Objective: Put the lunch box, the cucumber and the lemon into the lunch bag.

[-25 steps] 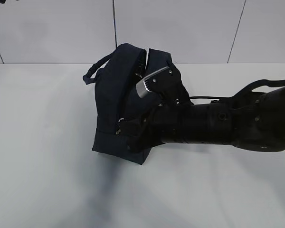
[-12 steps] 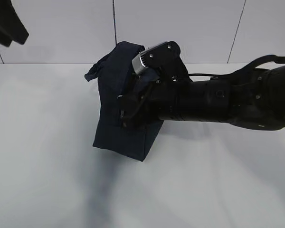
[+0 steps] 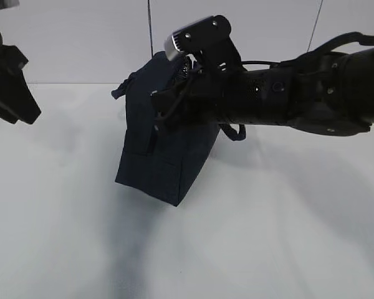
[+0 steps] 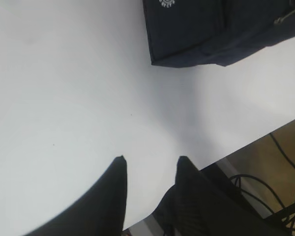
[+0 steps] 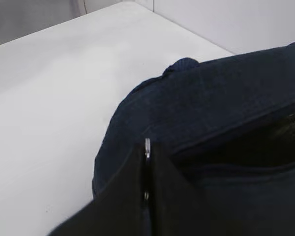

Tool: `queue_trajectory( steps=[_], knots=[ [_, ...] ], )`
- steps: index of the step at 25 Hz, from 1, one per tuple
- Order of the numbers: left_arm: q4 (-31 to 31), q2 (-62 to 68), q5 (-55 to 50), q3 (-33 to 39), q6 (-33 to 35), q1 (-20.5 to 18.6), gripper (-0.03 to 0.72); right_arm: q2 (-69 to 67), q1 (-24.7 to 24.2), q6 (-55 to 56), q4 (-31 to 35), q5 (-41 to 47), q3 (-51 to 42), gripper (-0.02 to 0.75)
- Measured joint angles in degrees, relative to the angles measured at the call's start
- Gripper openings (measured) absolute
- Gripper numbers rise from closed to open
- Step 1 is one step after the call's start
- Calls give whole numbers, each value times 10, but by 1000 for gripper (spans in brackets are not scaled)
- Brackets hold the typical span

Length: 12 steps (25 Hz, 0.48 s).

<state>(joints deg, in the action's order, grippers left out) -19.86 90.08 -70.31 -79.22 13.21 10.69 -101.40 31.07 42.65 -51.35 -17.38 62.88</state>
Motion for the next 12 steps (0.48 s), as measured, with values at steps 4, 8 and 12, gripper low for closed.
queue_trajectory(
  steps=[4,8,12],
  knots=[
    [-19,0,59,41,64,0,239,0,0,0,-5,7,8,0],
    [-58,0,134,89,129,0,239,1,0,0,-6,9,10,0],
    [-120,0,209,136,232,0,239,3,0,0,-6,11,11,0]
  ],
)
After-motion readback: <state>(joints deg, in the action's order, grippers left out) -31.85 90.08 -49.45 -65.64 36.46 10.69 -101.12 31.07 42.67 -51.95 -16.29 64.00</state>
